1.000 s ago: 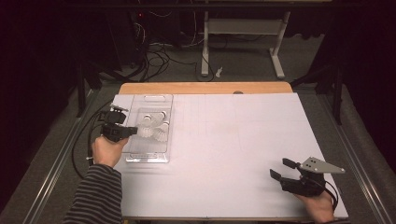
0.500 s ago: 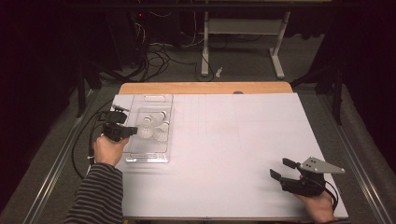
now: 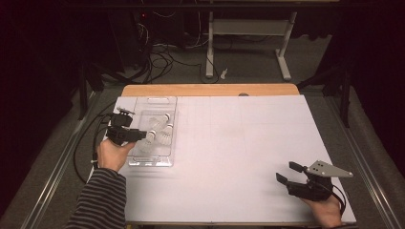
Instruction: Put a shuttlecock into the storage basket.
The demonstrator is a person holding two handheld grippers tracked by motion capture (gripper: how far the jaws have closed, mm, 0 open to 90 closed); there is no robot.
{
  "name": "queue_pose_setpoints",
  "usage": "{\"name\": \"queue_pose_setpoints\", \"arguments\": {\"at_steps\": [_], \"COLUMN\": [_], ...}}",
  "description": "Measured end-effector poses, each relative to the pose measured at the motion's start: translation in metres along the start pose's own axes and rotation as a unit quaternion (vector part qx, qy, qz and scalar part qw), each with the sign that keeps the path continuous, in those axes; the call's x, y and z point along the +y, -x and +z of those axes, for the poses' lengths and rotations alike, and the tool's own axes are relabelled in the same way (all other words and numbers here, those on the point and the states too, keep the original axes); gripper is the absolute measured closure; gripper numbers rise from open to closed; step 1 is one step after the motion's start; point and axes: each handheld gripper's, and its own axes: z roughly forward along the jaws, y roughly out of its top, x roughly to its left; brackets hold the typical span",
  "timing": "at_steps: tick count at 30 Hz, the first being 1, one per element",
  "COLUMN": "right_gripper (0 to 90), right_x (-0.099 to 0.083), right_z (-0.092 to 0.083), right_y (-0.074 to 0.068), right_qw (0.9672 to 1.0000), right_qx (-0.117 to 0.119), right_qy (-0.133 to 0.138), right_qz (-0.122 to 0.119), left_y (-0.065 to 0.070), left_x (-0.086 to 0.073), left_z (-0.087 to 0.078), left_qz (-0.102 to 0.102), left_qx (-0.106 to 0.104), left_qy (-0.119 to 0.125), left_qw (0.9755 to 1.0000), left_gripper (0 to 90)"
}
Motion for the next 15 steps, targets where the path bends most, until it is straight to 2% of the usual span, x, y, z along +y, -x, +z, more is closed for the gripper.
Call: {"name": "queue_pose_setpoints", "arguments": {"at_steps": [15], "right_gripper": [31.5], "right_x": [0.0000], "right_z": [0.0002], "right_y": [-0.0001], "right_qw": [1.0000], "right_qx": [0.000], "right_qy": [0.000], "right_qz": [-0.001], "left_y": [0.0071], "left_x": [0.0003], "left_z": [-0.0024], "left_qz": [0.005], "left_qx": [0.002], "left_qy": [0.013], "left_qw": [0.9999], "left_gripper": [49.6]}}
